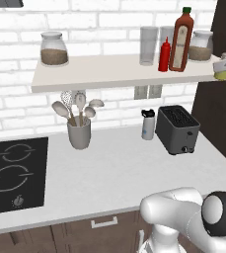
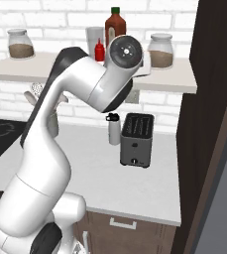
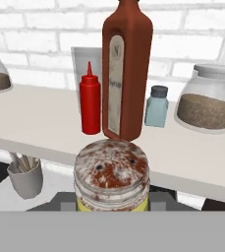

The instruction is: Put the shaker and condiment bottle from the counter next to their counterparts in the cabinet.

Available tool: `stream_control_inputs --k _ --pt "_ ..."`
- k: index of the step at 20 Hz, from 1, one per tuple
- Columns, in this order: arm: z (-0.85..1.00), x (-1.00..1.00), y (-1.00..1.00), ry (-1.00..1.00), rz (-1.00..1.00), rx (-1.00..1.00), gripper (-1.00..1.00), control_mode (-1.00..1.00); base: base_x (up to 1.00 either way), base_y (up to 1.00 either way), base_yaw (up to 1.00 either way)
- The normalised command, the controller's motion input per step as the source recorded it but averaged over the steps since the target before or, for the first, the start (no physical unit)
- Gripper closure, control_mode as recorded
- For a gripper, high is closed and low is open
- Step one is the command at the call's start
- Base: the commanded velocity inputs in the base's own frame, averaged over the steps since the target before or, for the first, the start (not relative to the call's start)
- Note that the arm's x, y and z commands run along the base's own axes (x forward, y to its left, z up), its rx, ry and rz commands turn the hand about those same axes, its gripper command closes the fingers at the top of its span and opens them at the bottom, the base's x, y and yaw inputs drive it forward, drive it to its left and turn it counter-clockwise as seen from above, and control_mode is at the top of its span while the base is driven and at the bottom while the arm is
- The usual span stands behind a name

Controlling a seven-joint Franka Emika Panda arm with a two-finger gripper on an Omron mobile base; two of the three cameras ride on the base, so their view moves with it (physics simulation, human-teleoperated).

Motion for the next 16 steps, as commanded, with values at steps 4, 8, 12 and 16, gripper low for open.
stream_control_inputs --k 4,8,12,16 --pt "0.0 0.19 -0.21 0.0 0.0 0.0 1.0 -1.0 0.0 0.0 0.0" --pt "0.0 0.18 -0.26 0.0 0.0 0.0 1.0 -1.0 0.0 0.0 0.0" --pt "0.0 0.2 -0.15 0.0 0.0 -0.01 1.0 -1.0 0.0 0.0 0.0" --pt "0.0 0.19 0.0 0.0 -0.01 -0.03 1.0 -1.0 0.0 0.0 0.0"
